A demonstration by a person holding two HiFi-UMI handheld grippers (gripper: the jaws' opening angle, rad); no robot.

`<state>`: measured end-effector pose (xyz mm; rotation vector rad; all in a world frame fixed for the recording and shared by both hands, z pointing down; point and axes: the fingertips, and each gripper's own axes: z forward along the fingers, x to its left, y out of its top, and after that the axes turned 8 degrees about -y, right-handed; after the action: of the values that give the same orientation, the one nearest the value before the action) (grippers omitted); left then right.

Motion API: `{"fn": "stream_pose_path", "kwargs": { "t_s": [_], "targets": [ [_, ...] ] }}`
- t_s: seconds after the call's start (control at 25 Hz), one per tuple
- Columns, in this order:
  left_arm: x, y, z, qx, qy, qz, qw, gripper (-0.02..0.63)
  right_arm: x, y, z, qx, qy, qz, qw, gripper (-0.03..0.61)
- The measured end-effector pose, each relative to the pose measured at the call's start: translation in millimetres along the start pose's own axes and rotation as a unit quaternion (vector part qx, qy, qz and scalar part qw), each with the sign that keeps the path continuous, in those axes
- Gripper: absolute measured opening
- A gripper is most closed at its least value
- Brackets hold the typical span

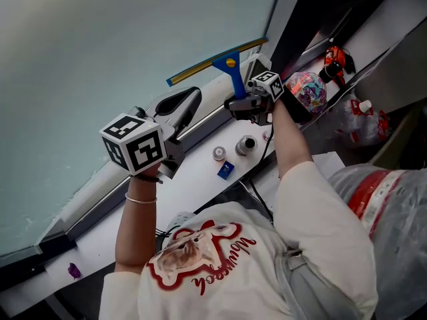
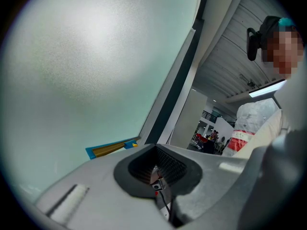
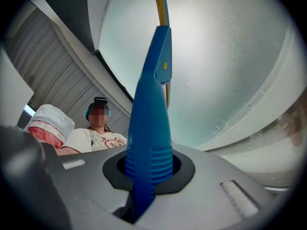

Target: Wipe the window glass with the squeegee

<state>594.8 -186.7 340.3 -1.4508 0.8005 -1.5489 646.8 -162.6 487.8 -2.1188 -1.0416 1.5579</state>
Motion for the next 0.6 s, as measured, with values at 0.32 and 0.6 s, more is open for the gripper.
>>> {"fn": "stream_pose_path", "kwargs": {
  "t_s": [0.32, 0.6],
  "targets": [
    [2, -2, 0, 0.004, 0.004, -0.001, 1.0, 0.0, -6, -7, -6, -0.001, -0.015, 0.012, 1.0, 0.055],
    [2, -3, -1, 0.006, 0.006, -0.001, 1.0, 0.0, -11, -13, -9, -0.004, -0.023, 0.022, 0.999, 0.054]
  ]
}}
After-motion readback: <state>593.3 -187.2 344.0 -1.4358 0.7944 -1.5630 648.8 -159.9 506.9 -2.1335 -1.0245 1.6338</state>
